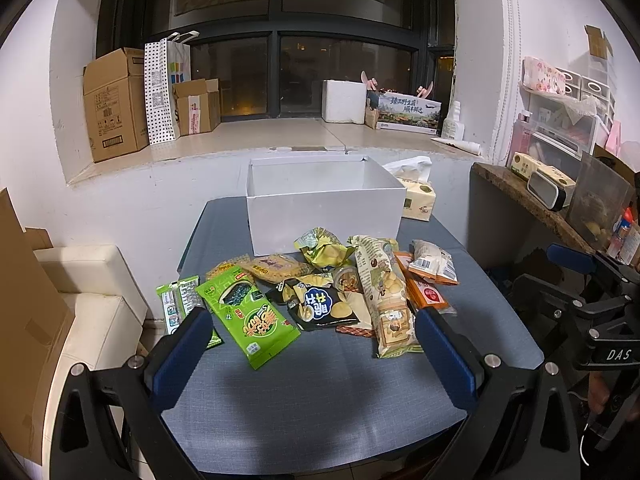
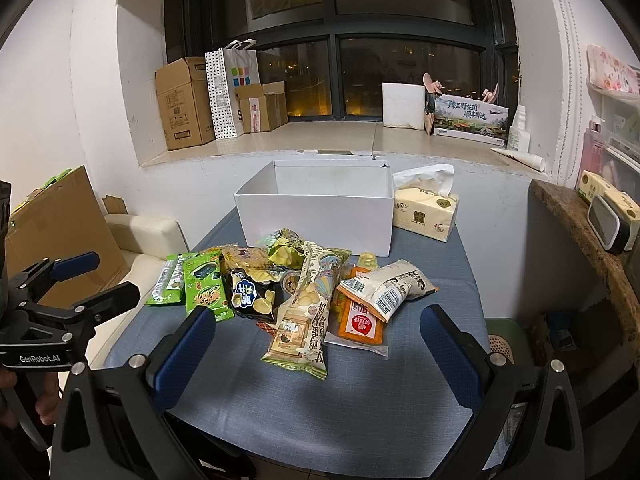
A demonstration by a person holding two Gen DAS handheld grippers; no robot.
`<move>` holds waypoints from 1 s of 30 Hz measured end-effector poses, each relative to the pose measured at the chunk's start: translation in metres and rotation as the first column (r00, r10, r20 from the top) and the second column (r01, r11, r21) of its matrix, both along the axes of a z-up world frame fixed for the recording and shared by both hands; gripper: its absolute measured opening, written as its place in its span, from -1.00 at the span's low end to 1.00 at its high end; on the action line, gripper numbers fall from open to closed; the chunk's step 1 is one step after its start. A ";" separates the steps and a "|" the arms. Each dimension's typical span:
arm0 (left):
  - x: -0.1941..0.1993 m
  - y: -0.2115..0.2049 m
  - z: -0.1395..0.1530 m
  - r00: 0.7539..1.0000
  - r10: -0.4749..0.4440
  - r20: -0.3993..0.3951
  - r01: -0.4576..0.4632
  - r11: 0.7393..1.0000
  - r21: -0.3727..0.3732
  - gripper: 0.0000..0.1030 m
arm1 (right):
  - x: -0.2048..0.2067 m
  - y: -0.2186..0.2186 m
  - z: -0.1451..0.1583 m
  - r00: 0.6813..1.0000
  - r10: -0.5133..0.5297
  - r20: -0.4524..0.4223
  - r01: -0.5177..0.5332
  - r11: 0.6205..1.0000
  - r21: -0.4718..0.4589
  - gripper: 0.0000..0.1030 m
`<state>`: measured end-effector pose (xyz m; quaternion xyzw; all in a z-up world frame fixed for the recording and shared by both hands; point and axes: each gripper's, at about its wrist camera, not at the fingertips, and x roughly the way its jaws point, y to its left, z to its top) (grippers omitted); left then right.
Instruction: Organize snacks
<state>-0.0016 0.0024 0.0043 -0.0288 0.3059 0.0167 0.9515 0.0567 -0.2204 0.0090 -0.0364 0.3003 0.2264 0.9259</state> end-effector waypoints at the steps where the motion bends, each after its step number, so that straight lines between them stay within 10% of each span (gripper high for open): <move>1: 0.000 0.000 0.000 1.000 0.000 0.000 0.000 1.000 0.000 1.00 | 0.000 0.000 0.000 1.000 0.000 0.001 0.000 1.000 0.001 1.00; 30: 0.004 0.003 -0.003 1.000 0.025 -0.017 -0.025 1.000 0.014 1.00 | -0.001 0.000 -0.002 1.000 0.002 0.000 -0.002 1.000 0.003 1.00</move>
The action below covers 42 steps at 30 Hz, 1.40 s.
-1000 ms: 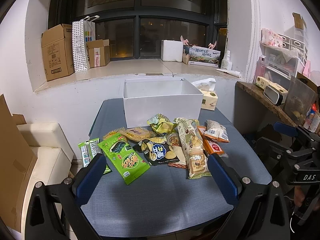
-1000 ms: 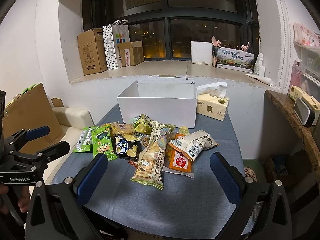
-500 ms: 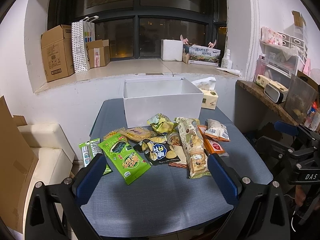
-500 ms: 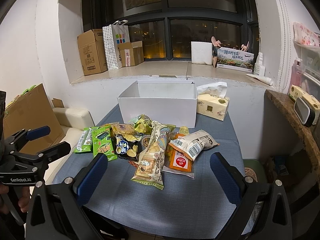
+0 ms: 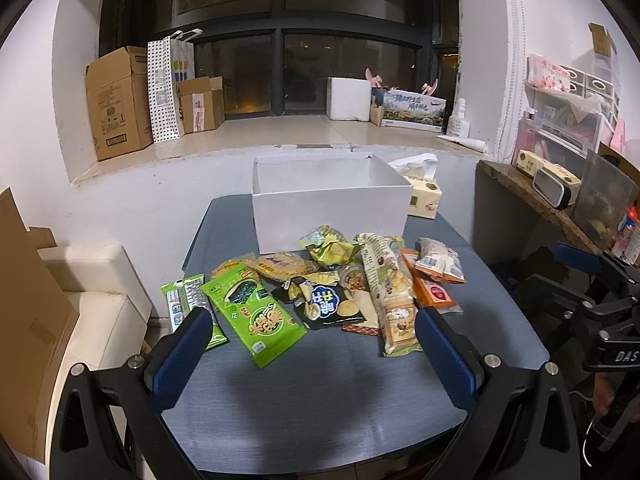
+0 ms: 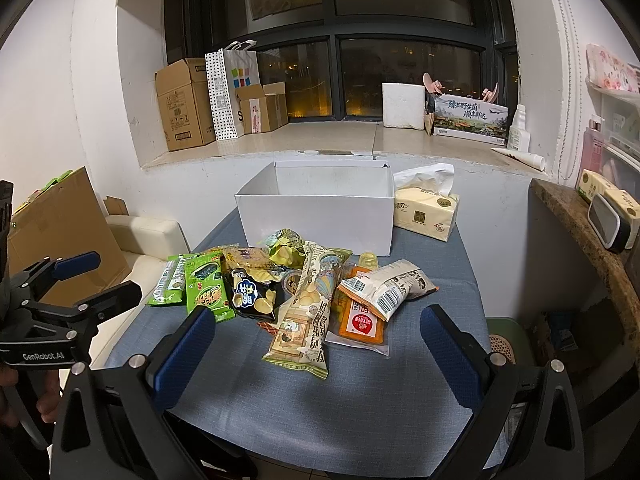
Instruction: Organize snacks
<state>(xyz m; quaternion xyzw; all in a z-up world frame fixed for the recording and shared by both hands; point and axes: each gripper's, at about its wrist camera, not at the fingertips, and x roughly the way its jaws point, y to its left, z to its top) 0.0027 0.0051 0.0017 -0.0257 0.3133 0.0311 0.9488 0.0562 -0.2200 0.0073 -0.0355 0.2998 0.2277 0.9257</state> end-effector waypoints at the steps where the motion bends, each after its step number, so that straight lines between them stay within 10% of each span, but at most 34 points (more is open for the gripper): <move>1: 0.001 0.002 -0.001 1.000 0.012 -0.004 -0.012 1.000 0.001 1.00 | 0.000 0.000 0.000 1.000 0.000 0.000 0.000 1.000 0.000 1.00; 9: 0.033 0.070 -0.028 0.974 0.214 -0.077 -0.215 0.977 -0.005 1.00 | 0.000 -0.002 -0.004 1.000 0.002 -0.013 -0.002 1.000 0.009 1.00; 16: 0.084 0.154 -0.083 0.867 0.435 -0.242 -0.448 0.894 0.001 1.00 | 0.009 -0.005 -0.012 0.999 -0.001 -0.041 0.001 1.000 0.014 1.00; 22: 0.120 0.176 -0.126 0.826 0.450 -0.338 -0.464 0.885 0.043 0.99 | 0.026 -0.009 -0.027 0.995 -0.020 -0.097 0.021 1.000 0.016 1.00; 34: 0.163 0.187 -0.171 0.828 0.386 -0.407 -0.437 0.899 -0.036 0.98 | 0.053 -0.007 -0.047 0.984 -0.030 -0.177 0.032 0.999 0.007 1.00; 37: 0.161 0.186 -0.169 0.845 0.354 -0.401 -0.409 0.910 -0.059 0.40 | 0.056 -0.004 -0.050 0.981 -0.032 -0.189 0.033 0.999 0.003 1.00; 42: 0.160 0.181 -0.168 0.860 0.329 -0.389 -0.380 0.923 -0.058 0.26 | 0.056 0.001 -0.051 0.982 -0.024 -0.188 0.023 1.000 -0.009 1.00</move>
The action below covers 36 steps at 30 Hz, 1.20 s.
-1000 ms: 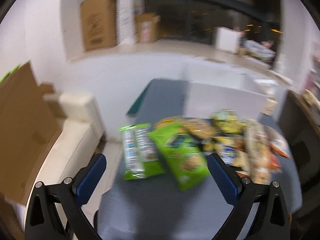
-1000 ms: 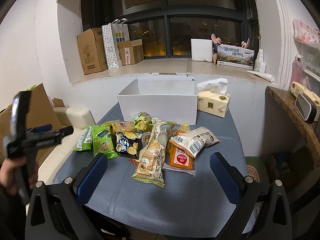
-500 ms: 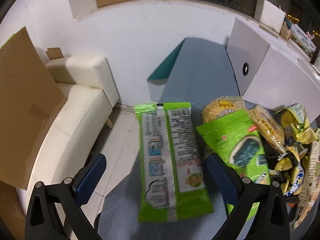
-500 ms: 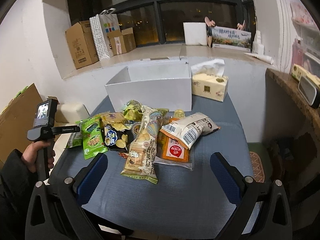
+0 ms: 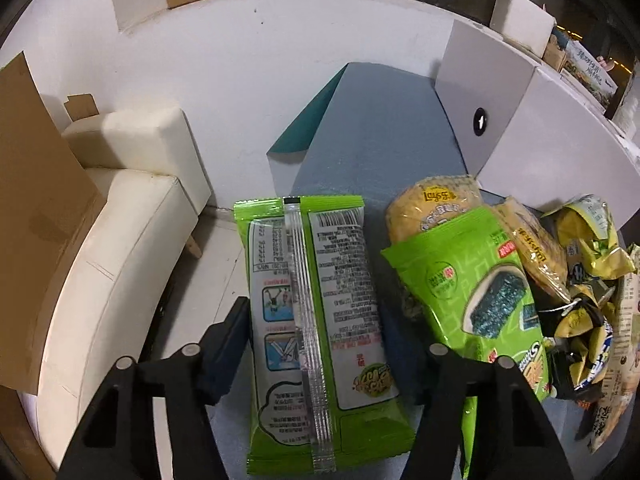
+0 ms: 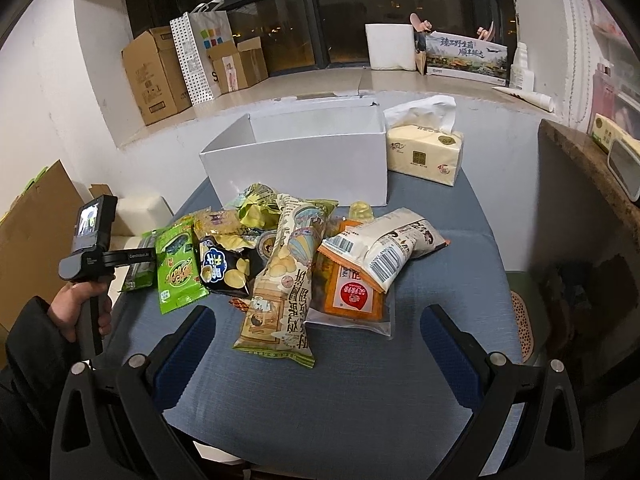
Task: Organize snacks
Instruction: 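Grasp a green snack packet with the left tool while the right tool grasps a green seaweed pack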
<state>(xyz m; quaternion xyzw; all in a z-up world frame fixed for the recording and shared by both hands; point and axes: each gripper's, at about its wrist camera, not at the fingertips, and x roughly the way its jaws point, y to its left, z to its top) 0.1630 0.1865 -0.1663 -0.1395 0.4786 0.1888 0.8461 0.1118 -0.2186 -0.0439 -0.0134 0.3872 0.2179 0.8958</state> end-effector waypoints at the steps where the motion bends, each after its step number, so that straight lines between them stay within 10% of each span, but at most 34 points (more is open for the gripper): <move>1: -0.002 0.001 0.001 1.000 0.003 0.008 -0.003 1.000 -0.010 0.25 | 0.000 0.001 0.000 1.000 0.001 0.001 -0.001 1.000 -0.003 1.00; 17: -0.105 -0.043 0.102 0.945 -0.086 0.315 0.071 0.996 0.059 0.25 | 0.000 0.049 0.006 0.992 0.117 0.042 -0.115 0.992 -0.043 1.00; 28: -0.178 -0.061 0.174 0.859 -0.106 0.500 0.043 0.990 0.136 0.25 | 0.015 0.178 -0.010 0.910 0.407 0.079 -0.396 0.909 -0.129 1.00; 36: -0.206 -0.053 0.179 0.853 -0.101 0.512 0.026 0.988 0.152 0.26 | 0.059 0.270 -0.060 0.897 0.438 -0.061 -0.442 0.881 -0.171 1.00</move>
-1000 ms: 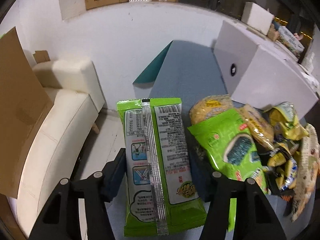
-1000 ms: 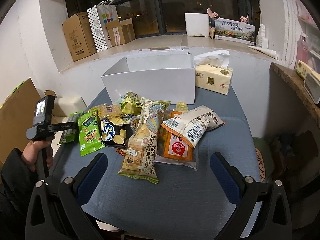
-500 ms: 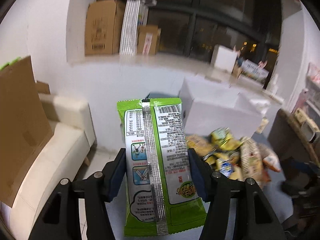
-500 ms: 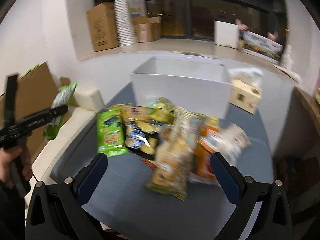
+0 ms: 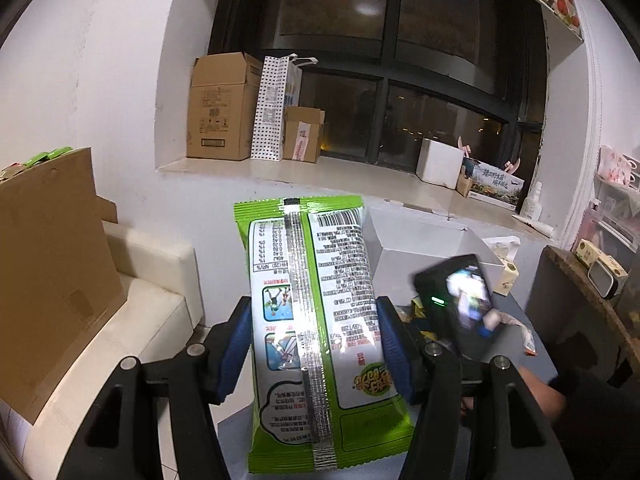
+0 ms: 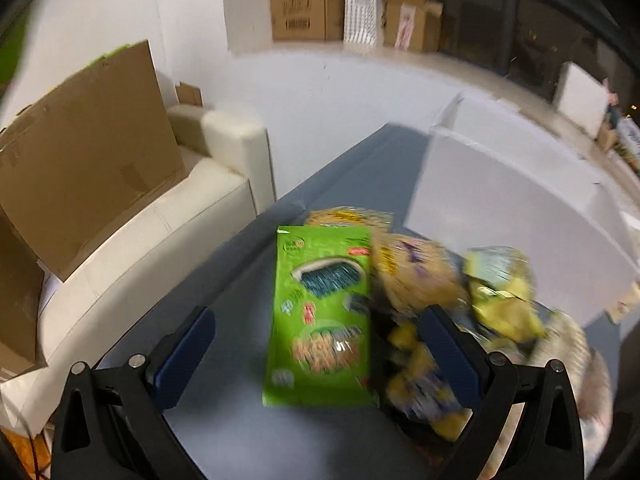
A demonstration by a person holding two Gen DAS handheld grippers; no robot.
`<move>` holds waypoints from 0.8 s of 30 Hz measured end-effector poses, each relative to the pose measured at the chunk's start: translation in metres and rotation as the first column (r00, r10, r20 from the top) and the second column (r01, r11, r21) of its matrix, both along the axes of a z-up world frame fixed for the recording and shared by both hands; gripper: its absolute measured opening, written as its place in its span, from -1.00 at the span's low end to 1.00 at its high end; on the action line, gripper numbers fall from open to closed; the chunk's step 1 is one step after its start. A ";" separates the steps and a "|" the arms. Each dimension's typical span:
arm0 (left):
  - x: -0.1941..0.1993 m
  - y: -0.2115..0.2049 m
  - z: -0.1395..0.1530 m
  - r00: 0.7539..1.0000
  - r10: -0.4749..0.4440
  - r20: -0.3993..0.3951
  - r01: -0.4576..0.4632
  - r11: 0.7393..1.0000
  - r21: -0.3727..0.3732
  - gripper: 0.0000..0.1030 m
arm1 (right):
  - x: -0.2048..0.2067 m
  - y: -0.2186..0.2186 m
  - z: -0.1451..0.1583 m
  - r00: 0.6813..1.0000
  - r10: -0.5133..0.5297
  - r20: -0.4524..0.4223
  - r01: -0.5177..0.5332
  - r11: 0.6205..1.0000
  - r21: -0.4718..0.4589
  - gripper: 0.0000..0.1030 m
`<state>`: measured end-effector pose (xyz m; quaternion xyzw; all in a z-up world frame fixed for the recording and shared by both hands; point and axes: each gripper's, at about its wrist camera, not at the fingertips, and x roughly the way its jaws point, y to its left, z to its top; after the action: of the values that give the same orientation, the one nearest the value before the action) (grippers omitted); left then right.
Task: Organize snacks
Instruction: 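Grasp a green snack packet with the left tool while the right tool grasps a green seaweed pack, then carry both green packets into the white box and open both tools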
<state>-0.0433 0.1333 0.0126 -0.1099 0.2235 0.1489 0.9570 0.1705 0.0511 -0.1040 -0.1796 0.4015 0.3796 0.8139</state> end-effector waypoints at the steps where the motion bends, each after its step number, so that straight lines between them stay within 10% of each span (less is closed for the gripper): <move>1: -0.002 0.001 -0.001 1.000 0.003 0.000 -0.003 1.000 0.002 0.26 | 0.006 0.006 -0.006 1.000 -0.007 -0.015 0.007 1.000 -0.010 1.00; 7: 0.005 0.006 -0.009 1.000 0.006 -0.007 -0.006 1.000 -0.021 0.26 | 0.031 0.031 -0.042 0.998 -0.029 -0.053 0.022 0.992 -0.127 1.00; 9: 0.007 0.006 -0.011 1.000 0.006 -0.012 -0.006 1.000 -0.023 0.26 | 0.029 0.034 -0.049 1.000 -0.019 -0.003 0.018 0.984 -0.175 0.69; 11: 0.007 0.006 -0.012 1.000 0.003 -0.012 -0.003 1.000 -0.024 0.26 | 0.027 0.032 -0.046 1.000 -0.004 -0.027 0.000 0.990 -0.140 0.39; 24: 0.021 -0.007 -0.007 0.997 -0.071 -0.012 0.071 0.997 -0.014 0.27 | 0.001 -0.036 0.038 0.999 -0.035 -0.037 0.040 0.990 0.137 0.38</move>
<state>-0.0219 0.1259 0.0058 -0.1075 0.2342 0.1141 0.9595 0.1711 0.0151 -0.0664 -0.1090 0.3917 0.3942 0.8242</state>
